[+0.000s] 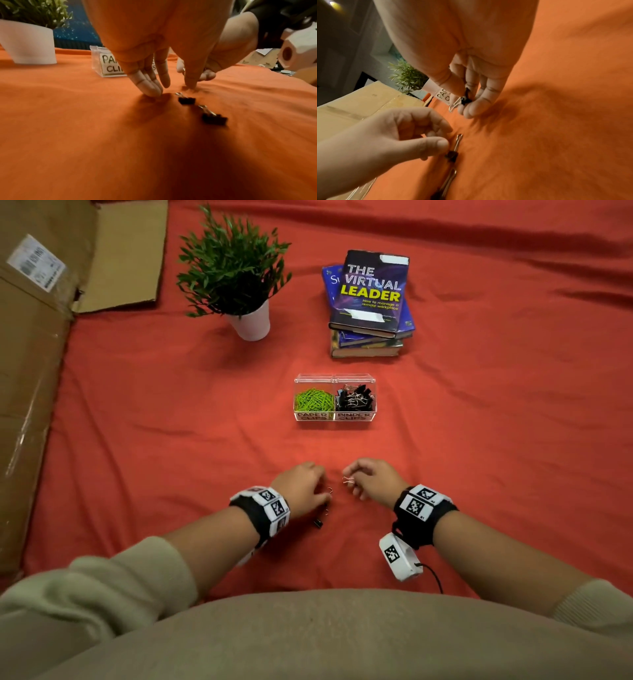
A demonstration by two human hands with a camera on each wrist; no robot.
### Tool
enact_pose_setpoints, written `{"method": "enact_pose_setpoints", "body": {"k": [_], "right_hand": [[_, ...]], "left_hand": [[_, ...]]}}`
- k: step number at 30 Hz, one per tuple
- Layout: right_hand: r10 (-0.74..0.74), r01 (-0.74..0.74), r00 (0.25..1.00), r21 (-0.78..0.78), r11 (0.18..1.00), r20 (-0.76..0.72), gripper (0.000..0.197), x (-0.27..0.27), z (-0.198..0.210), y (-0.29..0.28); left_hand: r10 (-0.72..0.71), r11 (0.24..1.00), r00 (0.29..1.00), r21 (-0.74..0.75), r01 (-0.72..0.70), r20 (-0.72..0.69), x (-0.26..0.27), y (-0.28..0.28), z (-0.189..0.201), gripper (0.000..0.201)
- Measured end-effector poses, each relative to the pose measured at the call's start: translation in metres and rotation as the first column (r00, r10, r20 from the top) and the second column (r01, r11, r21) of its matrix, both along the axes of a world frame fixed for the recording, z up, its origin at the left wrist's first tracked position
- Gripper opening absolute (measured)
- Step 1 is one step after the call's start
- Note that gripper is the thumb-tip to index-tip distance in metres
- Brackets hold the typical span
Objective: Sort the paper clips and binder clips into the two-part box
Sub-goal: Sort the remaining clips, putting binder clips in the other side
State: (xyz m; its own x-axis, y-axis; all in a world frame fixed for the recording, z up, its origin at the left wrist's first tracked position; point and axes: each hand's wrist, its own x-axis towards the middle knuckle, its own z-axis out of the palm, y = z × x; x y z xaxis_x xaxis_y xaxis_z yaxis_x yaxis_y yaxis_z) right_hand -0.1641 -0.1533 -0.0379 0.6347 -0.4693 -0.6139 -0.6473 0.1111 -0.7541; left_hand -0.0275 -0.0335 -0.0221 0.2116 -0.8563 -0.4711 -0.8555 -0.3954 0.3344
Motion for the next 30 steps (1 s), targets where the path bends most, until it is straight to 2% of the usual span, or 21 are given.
{"method": "enact_pose_setpoints", "body": {"k": [2,5,7,9,11,13,15,18,21,24,26,28,30], "right_hand": [[0.104,-0.104,0.995,0.021,0.994,-0.003,0.033,0.001,0.003,0.008],[0.312,-0.312,0.950,-0.024,0.950,0.005,0.020,0.000,0.009,0.023],[0.506,-0.505,0.862,-0.143,0.851,-0.036,0.009,0.003,0.014,0.034],[0.664,-0.665,0.738,-0.295,0.686,-0.119,0.019,0.007,0.016,0.045],[0.748,-0.743,0.640,-0.393,0.542,-0.177,0.028,0.010,0.014,0.055],[0.772,-0.767,0.593,-0.451,0.456,-0.228,0.031,0.010,0.009,0.062],[0.765,-0.773,0.586,-0.470,0.427,-0.267,0.029,0.009,0.006,0.064],[0.741,-0.759,0.615,-0.459,0.462,-0.271,0.026,0.005,0.003,0.064],[0.651,-0.660,0.732,-0.447,0.604,-0.200,0.024,0.003,0.007,0.052],[0.403,-0.403,0.911,-0.390,0.828,-0.088,0.021,0.003,0.015,0.020],[0.192,-0.192,0.981,-0.348,0.918,-0.035,0.019,0.005,0.022,-0.010],[0.048,-0.047,0.999,-0.365,0.930,-0.008,0.019,0.009,0.032,-0.043],[0.010,-0.015,1.000,-0.447,0.895,-0.014,0.020,0.017,0.043,-0.072]], "left_hand": [[0.022,1.000,1.000,-0.014,-0.022,-0.008,-0.010,0.008,-0.006,0.037],[0.040,0.998,0.999,-0.049,-0.042,-0.030,-0.013,0.009,-0.008,0.027],[0.055,0.997,0.997,-0.058,-0.058,-0.055,-0.008,0.011,-0.007,0.026],[0.086,0.994,0.992,-0.063,-0.093,-0.096,-0.002,0.015,-0.008,0.029],[0.128,0.989,0.984,-0.052,-0.135,-0.126,0.003,0.018,-0.009,0.030],[0.151,0.986,0.976,-0.046,-0.160,-0.154,0.006,0.020,-0.012,0.029],[0.172,0.980,0.967,-0.072,-0.188,-0.191,0.008,0.019,-0.013,0.028],[0.233,0.947,0.945,-0.169,-0.274,-0.229,0.015,0.004,-0.006,0.022],[0.258,0.906,0.937,-0.277,-0.320,-0.237,0.024,-0.025,0.009,0.012],[0.271,0.869,0.930,-0.351,-0.347,-0.249,0.034,-0.061,0.025,0.009],[0.282,0.841,0.926,-0.401,-0.364,-0.249,0.040,-0.087,0.033,0.011],[0.302,0.816,0.921,-0.432,-0.383,-0.244,0.044,-0.112,0.038,0.011],[0.302,0.827,0.929,-0.426,-0.368,-0.215,0.046,-0.132,0.041,0.010]]}}
